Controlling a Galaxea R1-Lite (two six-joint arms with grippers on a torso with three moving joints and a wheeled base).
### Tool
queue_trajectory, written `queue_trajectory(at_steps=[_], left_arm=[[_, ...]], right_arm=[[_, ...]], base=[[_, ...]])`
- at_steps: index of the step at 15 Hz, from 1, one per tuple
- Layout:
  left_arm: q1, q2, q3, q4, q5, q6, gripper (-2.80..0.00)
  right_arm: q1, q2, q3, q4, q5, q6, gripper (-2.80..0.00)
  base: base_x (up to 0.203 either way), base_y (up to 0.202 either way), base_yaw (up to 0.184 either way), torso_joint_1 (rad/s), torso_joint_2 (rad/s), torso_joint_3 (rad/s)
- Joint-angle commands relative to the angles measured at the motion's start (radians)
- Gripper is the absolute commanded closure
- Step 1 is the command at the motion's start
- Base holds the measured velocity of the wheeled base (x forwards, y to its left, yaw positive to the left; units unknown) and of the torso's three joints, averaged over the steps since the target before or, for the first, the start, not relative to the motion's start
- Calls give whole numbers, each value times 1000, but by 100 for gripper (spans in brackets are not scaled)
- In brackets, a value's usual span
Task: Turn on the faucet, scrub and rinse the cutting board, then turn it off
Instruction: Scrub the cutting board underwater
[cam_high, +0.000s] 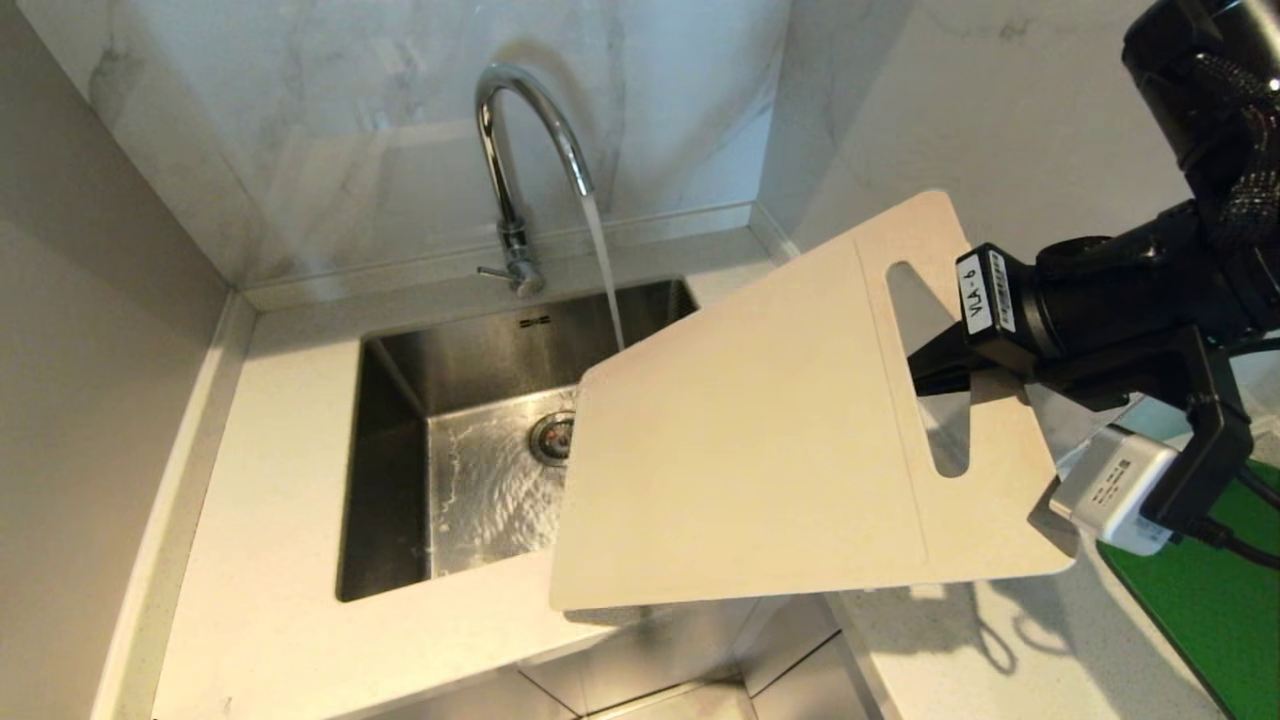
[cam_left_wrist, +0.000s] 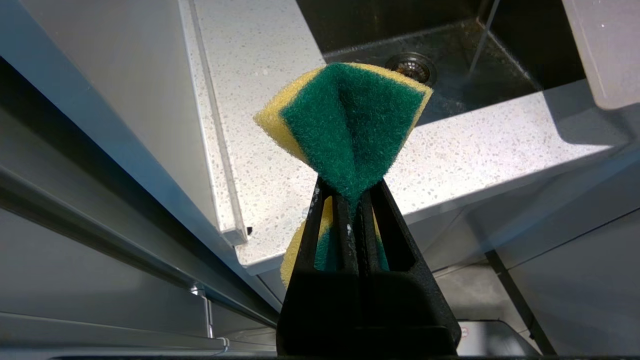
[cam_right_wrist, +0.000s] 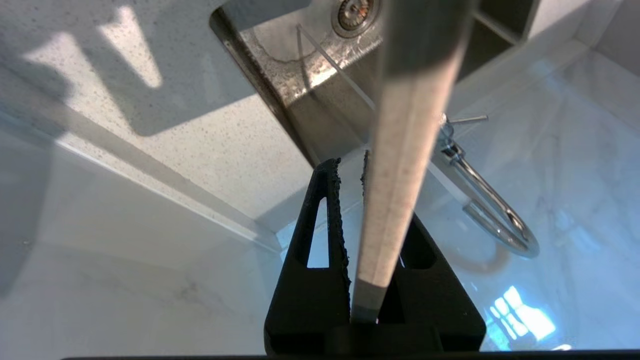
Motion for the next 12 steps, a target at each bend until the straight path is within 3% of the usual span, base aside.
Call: queue_trajectory(at_steps=[1,8,12], left_arm=[[0,1,2,0,0,-1,0],[0,1,2,0,0,-1,0],[0,0,2,0,0,-1,0]], right_arm=[[1,-5,4,7,2,-15,0],[-1,-5,7,7,0,-17,0],[-1,-3,5,7,2,-18,0]], base=[[0,0,0,0,0,0],[0,0,0,0,0,0],[170,0,-27,0,-2,2]])
